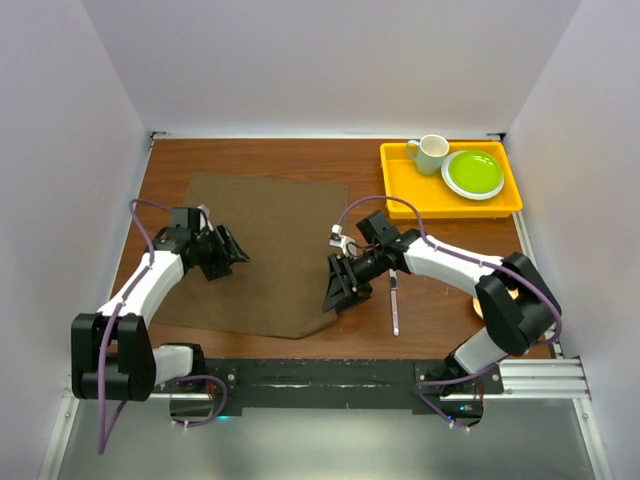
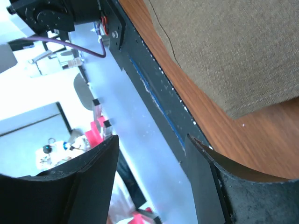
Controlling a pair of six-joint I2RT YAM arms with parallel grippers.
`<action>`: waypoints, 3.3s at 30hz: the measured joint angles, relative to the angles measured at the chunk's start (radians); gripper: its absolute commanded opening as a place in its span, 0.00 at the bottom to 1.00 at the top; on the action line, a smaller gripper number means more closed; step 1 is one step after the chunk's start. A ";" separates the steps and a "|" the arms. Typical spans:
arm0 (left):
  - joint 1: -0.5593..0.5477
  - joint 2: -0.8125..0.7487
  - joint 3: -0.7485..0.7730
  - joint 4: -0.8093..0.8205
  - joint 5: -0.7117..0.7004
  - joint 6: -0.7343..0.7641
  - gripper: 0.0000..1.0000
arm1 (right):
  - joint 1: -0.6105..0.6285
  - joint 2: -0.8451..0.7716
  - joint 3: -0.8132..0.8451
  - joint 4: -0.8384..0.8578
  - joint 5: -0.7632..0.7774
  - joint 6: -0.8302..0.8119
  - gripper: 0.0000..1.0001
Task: Fold the napkin, place the utensils inside, and roll it up
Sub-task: Flatten the napkin out
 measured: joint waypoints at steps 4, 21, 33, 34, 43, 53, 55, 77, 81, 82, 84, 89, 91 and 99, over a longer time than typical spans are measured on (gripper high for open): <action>0.000 0.000 0.019 0.000 -0.005 0.000 0.65 | -0.005 0.002 0.014 -0.023 0.027 0.028 0.68; 0.000 0.196 0.023 0.076 0.068 0.033 0.64 | 0.048 0.164 0.002 0.055 0.229 0.023 0.92; 0.000 0.194 0.000 0.090 0.069 0.035 0.66 | 0.136 0.083 -0.096 0.211 -0.004 0.120 0.67; 0.000 0.194 0.000 0.086 0.067 0.037 0.67 | 0.135 0.046 -0.098 0.183 -0.014 0.118 0.71; 0.000 0.066 0.040 -0.045 -0.113 0.016 0.65 | 0.126 0.042 0.206 -0.298 0.571 -0.006 0.79; 0.000 0.299 0.151 -0.015 -0.180 0.030 0.55 | 0.119 0.463 0.735 -0.335 0.886 -0.074 0.69; 0.000 0.325 0.161 -0.014 -0.183 0.034 0.55 | 0.119 0.527 0.781 -0.339 0.919 -0.087 0.69; 0.021 0.417 0.372 -0.081 -0.251 0.029 0.74 | -0.009 0.778 1.129 -0.452 1.020 -0.188 0.88; 0.190 0.121 0.262 -0.146 -0.318 0.005 0.73 | 0.046 0.651 1.048 -0.470 0.984 -0.189 0.88; 0.255 0.042 0.236 -0.165 -0.351 -0.001 0.73 | 0.067 0.595 1.003 -0.460 0.967 -0.189 0.88; 0.330 -0.035 0.211 -0.194 -0.413 -0.009 0.70 | 0.100 0.491 0.932 -0.460 0.936 -0.188 0.88; 0.423 -0.082 0.092 -0.198 -0.479 -0.011 0.69 | 0.142 0.274 0.797 -0.459 0.861 -0.196 0.88; 0.470 -0.060 0.063 -0.200 -0.501 -0.003 0.71 | 0.131 0.236 0.765 -0.460 0.852 -0.203 0.88; 0.539 -0.031 0.053 -0.169 -0.541 0.024 0.60 | 0.126 0.313 0.784 -0.489 0.784 -0.215 0.87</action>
